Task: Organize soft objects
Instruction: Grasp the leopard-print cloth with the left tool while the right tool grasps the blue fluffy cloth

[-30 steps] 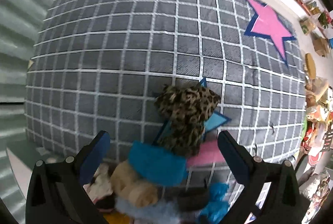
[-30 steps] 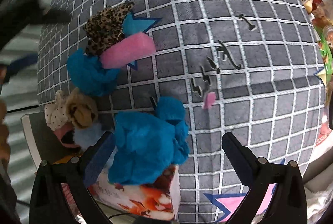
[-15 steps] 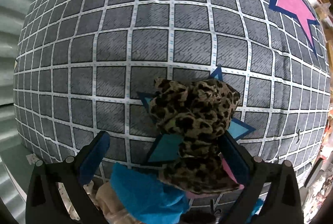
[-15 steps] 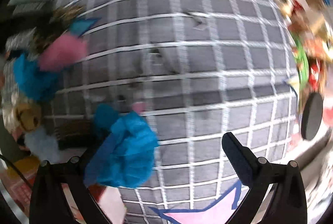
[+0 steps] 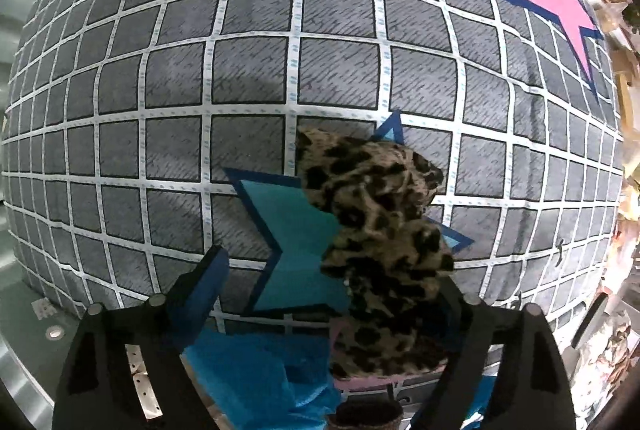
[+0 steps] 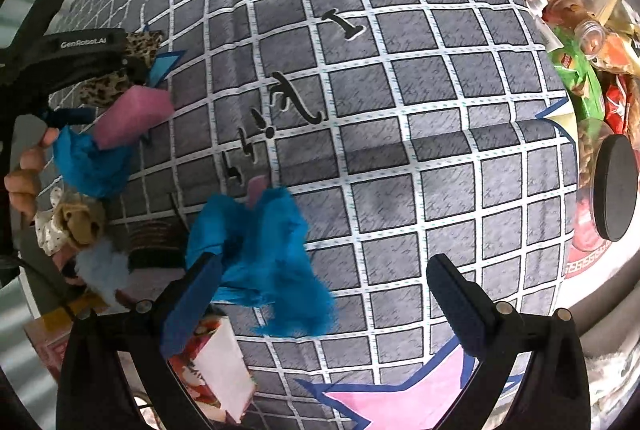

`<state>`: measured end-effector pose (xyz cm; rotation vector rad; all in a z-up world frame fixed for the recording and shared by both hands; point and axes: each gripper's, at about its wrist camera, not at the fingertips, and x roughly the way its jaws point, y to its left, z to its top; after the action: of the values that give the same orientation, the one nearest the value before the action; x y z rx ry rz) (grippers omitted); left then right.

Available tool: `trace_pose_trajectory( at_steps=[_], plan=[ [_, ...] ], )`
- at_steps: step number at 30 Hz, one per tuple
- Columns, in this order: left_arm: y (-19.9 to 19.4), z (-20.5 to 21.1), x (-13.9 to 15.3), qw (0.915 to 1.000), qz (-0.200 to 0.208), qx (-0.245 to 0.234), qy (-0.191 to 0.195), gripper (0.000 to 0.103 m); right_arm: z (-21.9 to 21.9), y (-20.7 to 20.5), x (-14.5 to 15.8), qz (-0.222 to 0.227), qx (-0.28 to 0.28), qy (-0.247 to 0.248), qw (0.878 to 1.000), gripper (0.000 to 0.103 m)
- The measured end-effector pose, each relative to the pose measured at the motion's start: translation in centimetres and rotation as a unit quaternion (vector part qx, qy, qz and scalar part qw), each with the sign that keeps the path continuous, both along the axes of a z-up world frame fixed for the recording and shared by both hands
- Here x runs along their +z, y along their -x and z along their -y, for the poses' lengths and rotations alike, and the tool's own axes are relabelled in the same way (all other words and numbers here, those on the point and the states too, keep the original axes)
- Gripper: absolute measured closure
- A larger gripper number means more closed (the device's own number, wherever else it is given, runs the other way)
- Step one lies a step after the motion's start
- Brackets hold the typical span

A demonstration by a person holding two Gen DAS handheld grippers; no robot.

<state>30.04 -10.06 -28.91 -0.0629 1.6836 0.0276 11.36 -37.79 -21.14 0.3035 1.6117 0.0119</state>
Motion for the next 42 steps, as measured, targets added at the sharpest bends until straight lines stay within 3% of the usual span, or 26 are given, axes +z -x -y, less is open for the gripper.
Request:
trace_pose_trajectory(
  at_steps=[8,14,30,36,38,39,41,42],
  plan=[
    [0.1,-1.7,1.5,0.9999,-0.005,0.004,0.012,0.019,1.5,-2.5,0.9,-0.004,0.013,-0.010,1.000,0.000],
    [2.7,-1.6,2.5,1.0000,0.004,0.002,0.003,0.019,-0.6,-2.6,-1.0,-0.016,0.017,-0.010,1.000,0.000],
    [1.3,-0.8,3.8,0.9995,0.021,-0.024,-0.006,0.020,-3.6,-3.5,-4.5,-0.034,0.054,0.001,0.998,0.000],
    [1.1,2.0,3.2,0.9991,0.023,-0.037,0.003,0.041,-4.0,-2.5,-6.0,-0.030,0.076,0.011,0.997,0.000],
    [1.0,3.4,3.2,0.9989,0.024,-0.040,0.007,0.057,-4.9,-2.7,-6.9,-0.025,0.085,0.016,0.996,0.001],
    [1.0,4.0,3.2,0.9987,0.025,-0.043,0.012,0.064,-5.4,-2.5,-6.4,-0.021,0.090,0.019,0.996,0.005],
    [1.3,5.6,3.7,0.9982,0.030,-0.052,0.004,0.073,-6.6,-2.4,-6.1,-0.015,0.101,0.012,0.995,0.028],
    [1.3,6.1,3.9,0.9978,0.035,-0.057,-0.002,0.074,-7.3,-2.3,-5.8,-0.014,0.104,0.011,0.994,0.030]
  ],
)
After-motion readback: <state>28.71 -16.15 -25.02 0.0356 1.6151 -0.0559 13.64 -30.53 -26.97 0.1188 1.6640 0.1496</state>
